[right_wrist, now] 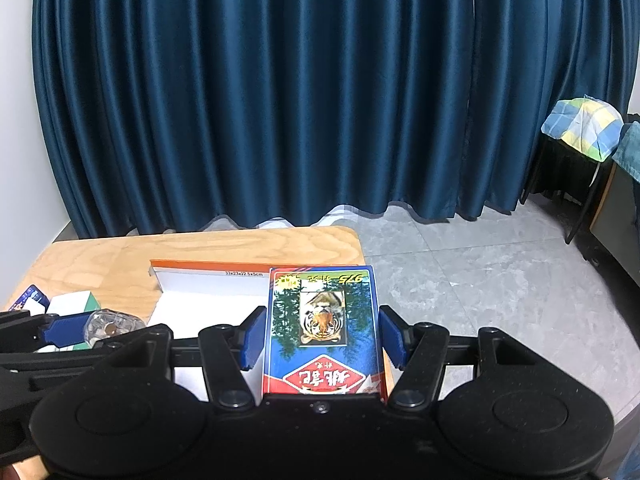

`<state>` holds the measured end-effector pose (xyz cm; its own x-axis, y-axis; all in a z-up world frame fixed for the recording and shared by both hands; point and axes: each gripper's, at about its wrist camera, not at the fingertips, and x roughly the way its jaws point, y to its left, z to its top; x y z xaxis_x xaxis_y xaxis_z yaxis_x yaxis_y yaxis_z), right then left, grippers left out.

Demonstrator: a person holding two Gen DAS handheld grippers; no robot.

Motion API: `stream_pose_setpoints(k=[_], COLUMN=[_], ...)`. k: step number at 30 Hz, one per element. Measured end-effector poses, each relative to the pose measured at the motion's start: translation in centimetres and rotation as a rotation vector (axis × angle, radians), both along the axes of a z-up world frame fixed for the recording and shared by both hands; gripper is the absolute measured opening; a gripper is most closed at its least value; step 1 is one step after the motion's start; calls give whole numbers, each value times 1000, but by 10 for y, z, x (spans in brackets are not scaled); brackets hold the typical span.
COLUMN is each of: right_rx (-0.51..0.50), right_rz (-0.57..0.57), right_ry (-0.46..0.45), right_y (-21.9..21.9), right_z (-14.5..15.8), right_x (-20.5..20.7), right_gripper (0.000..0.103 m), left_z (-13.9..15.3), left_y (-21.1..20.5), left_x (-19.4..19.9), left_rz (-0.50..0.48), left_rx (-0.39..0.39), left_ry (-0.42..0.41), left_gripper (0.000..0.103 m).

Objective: Organize rigid objects
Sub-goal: 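Carry the glass bottle and tiger card box over the white tray with both tools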

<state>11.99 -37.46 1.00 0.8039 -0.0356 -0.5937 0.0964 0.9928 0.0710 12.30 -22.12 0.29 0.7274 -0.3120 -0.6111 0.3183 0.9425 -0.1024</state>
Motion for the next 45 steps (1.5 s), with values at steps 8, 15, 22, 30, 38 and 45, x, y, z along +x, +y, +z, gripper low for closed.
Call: stream_pose_setpoints(k=[8,15,22,30,38,45], right_rx=[-5,-6,-2,-3,9,9], right_rz=[1,-7,-5,-6,-13,-18], right_ry=[3,1,1,2,6,7], right_y=[1,0,-1,-1,-2,-2], right_z=[-1,-2,-3,-3,-5,-6], right_x=[2,3,4,5,8,8], right_gripper=[71,71,71,71,71,70], left_z=[-1,-3,-3,-3,-4,-4], left_y=[0,0,-1,-2,-2,-4], left_x=[2,3,3,3,5,5], left_rz=[2,1,5,0,0,-2], left_rx=[-1,-6,2,1,3,10], left_ry=[5,7,8,6,10,7], left_gripper=[51,51,51,51,51,51])
